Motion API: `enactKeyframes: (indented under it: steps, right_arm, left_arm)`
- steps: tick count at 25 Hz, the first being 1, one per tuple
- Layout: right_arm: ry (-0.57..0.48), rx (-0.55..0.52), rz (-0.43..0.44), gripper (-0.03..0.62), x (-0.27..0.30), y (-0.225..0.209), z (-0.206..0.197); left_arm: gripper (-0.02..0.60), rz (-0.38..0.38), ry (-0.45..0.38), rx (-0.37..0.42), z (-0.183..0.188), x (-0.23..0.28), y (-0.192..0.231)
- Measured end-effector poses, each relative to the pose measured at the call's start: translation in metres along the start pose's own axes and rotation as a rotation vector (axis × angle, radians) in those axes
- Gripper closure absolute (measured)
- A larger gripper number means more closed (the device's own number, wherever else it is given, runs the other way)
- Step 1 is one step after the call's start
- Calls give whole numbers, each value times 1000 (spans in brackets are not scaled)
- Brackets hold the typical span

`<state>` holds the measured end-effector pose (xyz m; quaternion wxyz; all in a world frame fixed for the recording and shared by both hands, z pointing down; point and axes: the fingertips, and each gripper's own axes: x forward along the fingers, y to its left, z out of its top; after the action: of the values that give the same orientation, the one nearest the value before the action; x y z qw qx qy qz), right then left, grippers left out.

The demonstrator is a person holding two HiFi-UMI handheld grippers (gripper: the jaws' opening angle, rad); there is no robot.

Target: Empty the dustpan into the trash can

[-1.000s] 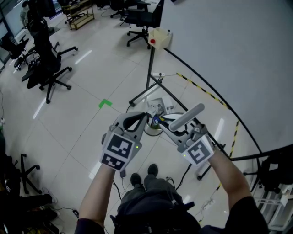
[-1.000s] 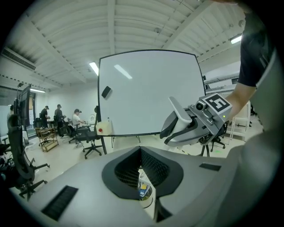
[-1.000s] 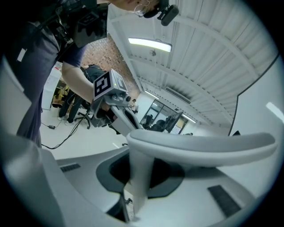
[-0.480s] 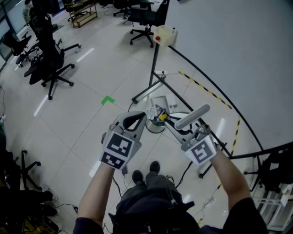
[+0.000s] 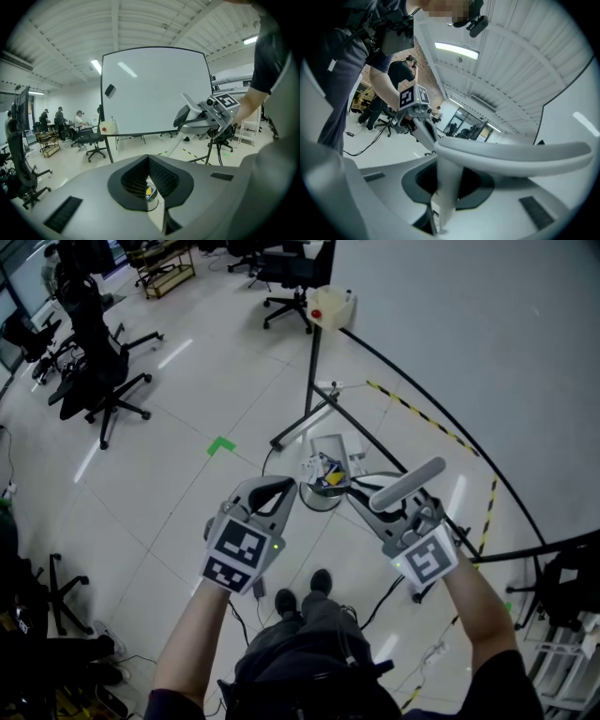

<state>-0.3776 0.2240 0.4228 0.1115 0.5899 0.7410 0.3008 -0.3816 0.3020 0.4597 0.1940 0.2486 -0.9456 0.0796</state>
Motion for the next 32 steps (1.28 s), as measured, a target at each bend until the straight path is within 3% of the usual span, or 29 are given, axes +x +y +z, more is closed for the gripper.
enactKeyframes:
  steps: [7,17,24,32]
  right_arm:
    - [-28,-49,86,531,-8,8,-1]
    - [-26,-118,209,531,-12,26,-11]
    - [-30,-174,247,531,-23,59,-10]
    - [-83,-229,309,531,-55,75,-21]
  left_arm:
    - [584,7,38,-6,-6,18,5]
    - [584,-8,13,-6,14,46,-1]
    - [584,-10,38,-11,-5,36,-20]
    - [584,61,60,-35,4,48,-40]
